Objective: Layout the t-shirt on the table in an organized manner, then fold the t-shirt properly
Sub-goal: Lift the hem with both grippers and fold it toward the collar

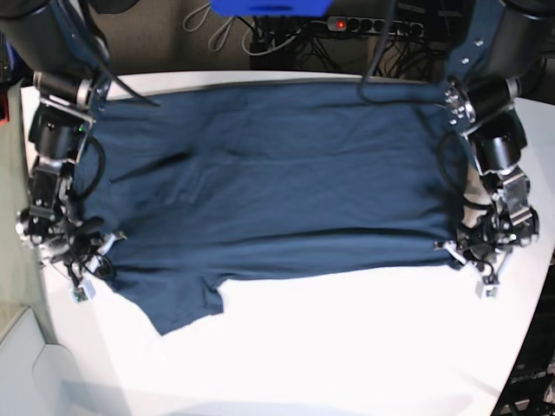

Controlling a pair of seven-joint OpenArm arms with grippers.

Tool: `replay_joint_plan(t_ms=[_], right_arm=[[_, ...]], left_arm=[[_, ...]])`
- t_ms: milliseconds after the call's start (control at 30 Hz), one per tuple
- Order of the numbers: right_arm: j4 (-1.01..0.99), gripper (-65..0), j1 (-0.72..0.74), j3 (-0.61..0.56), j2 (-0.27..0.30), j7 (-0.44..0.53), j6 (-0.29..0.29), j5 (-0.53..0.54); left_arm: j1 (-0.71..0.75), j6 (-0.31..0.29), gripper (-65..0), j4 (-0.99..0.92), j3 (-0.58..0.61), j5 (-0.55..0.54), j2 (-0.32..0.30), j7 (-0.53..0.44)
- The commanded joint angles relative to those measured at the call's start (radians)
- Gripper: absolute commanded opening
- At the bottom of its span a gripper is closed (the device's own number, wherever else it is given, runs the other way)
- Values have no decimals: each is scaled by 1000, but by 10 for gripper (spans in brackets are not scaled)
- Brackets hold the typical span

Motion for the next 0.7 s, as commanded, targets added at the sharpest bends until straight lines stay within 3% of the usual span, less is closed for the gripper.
replay_joint_plan(t_ms=[0,333,500,667], right_arm=[[48,-650,2,2,12,18,-4,12],[318,-650,-185,2,-20,18,-4,12],[381,-650,-225,2,-13,8,-4,61],[472,-650,-244,2,12,-128,-4,143]], left_arm=[[-27,-3,-618,47,-2,-7,-6,6],[96,-11,-618,371,2,-7,92,121],[140,-14,-618,471,-4,-9,100,179],[197,-106,-618,568,-5,-9,101,236]])
